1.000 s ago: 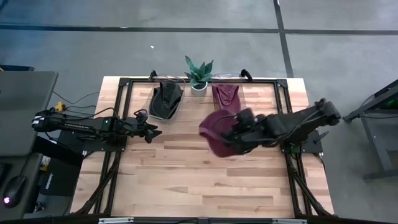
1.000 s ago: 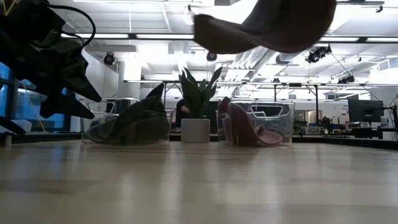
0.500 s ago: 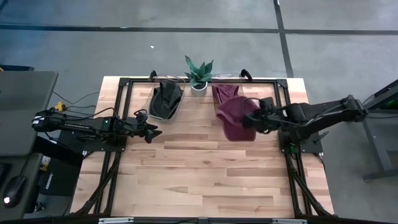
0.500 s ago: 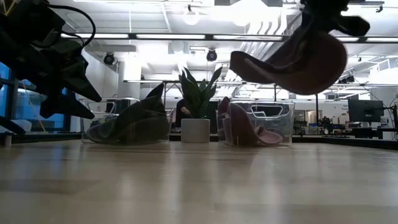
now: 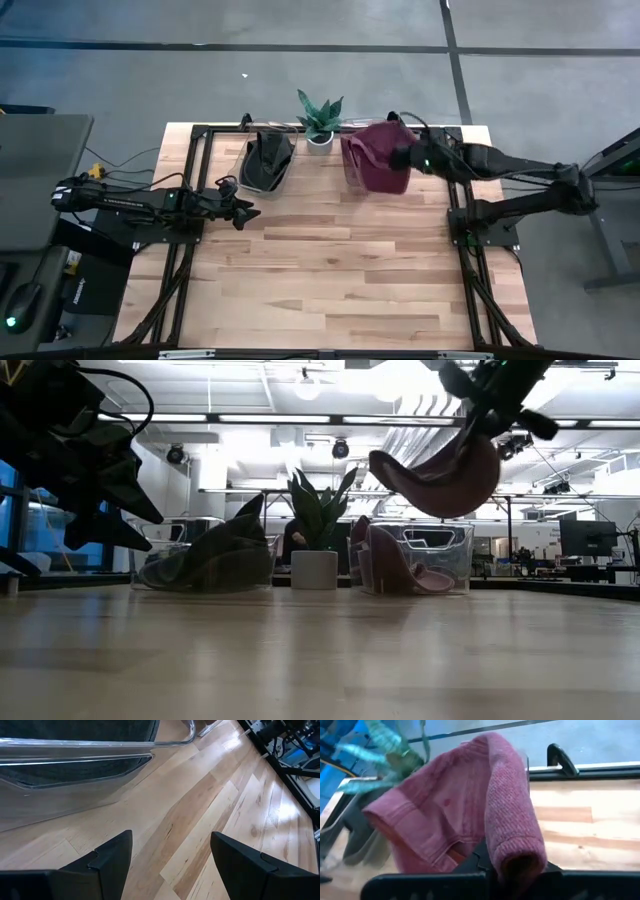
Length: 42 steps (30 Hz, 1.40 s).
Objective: Pick & Place hat
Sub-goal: Put the red cap into the right transparent bin
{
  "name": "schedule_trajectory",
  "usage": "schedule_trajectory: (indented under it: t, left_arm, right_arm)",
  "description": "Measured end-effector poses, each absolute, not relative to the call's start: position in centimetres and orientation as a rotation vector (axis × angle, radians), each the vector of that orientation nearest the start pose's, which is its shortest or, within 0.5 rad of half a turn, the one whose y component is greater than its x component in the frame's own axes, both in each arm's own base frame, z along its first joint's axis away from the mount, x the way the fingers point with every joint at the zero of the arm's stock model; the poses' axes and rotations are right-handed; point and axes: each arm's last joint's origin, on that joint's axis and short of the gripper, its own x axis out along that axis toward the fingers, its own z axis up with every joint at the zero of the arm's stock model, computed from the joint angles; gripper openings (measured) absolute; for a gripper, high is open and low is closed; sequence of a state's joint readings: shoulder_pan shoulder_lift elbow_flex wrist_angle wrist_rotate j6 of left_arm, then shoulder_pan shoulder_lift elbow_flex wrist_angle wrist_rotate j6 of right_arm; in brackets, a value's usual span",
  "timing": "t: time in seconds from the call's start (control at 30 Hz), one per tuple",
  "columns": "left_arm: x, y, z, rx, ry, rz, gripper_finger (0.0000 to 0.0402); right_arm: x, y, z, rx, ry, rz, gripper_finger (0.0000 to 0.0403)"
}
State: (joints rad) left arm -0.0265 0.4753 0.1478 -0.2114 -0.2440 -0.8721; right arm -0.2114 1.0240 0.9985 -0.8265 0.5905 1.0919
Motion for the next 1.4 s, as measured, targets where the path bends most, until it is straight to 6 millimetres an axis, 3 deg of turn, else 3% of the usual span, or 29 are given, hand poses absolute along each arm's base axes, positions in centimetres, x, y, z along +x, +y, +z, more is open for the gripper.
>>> schedule_trajectory:
  t: [0.37, 0.63, 1.4]
  left_arm:
    - [11.9, 0.4, 15.3, -0.775, 0.406, 0.429, 0.0261]
    - [11.9, 0.4, 15.3, -0.775, 0.406, 0.43, 0.0261]
    - [11.9, 0.4, 15.3, -0.775, 0.406, 0.429, 0.0261]
  right_arm:
    - [19.1, -11.2, 30.4, 0.851, 0.362, -1.169, 0.0007]
    - [20.4, -14.1, 28.9, 0.885, 0.383, -1.153, 0.0007]
    - [22.8, -18.2, 23.9, 0.999, 0.562, -1.049, 0.0015]
